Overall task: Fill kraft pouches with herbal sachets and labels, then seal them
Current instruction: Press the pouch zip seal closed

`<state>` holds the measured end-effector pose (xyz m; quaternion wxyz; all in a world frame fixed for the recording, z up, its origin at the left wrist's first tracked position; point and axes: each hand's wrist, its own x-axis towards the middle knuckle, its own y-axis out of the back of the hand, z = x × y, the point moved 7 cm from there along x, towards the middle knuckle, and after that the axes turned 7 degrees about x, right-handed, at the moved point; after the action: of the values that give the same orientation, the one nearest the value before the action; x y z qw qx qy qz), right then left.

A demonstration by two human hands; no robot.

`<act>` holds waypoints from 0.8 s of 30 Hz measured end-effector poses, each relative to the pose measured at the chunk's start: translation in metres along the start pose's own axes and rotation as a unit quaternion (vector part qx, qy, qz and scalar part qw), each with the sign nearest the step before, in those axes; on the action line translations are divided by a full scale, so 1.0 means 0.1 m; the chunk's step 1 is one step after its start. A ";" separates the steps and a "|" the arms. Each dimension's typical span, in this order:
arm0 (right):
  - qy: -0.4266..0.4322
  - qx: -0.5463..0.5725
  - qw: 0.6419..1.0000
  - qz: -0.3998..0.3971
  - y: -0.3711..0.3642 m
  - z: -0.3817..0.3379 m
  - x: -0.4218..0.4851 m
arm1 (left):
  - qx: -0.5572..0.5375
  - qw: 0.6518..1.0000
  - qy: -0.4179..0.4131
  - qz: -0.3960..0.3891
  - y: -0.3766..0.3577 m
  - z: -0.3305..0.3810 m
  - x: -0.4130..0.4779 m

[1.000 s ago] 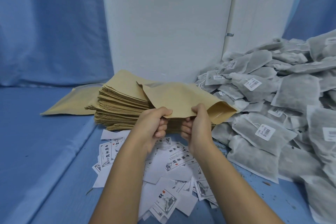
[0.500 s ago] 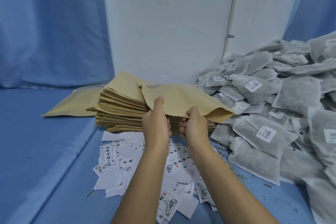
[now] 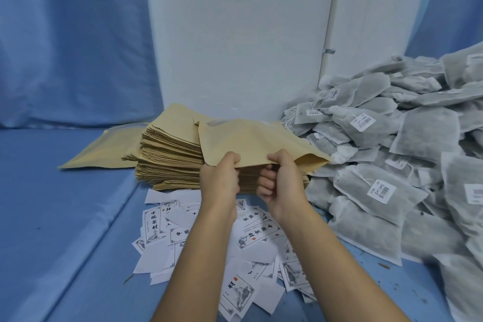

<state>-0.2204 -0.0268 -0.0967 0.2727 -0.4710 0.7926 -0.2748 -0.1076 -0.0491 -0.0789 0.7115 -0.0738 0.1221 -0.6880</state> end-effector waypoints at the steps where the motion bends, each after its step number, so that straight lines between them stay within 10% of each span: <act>1: 0.004 0.000 1.000 0.006 0.01 -0.01 0.01 | 0.003 1.000 -0.001 0.001 0.01 0.01 0.00; 24: 0.018 -0.021 1.000 -0.005 0.02 -0.03 0.03 | 0.010 0.999 0.010 -0.033 -0.05 0.02 -0.03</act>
<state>-0.2247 -0.0278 -0.0966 0.2466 -0.4752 0.8010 -0.2678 -0.1117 -0.0461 -0.0751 0.6875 -0.0639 0.1203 -0.7133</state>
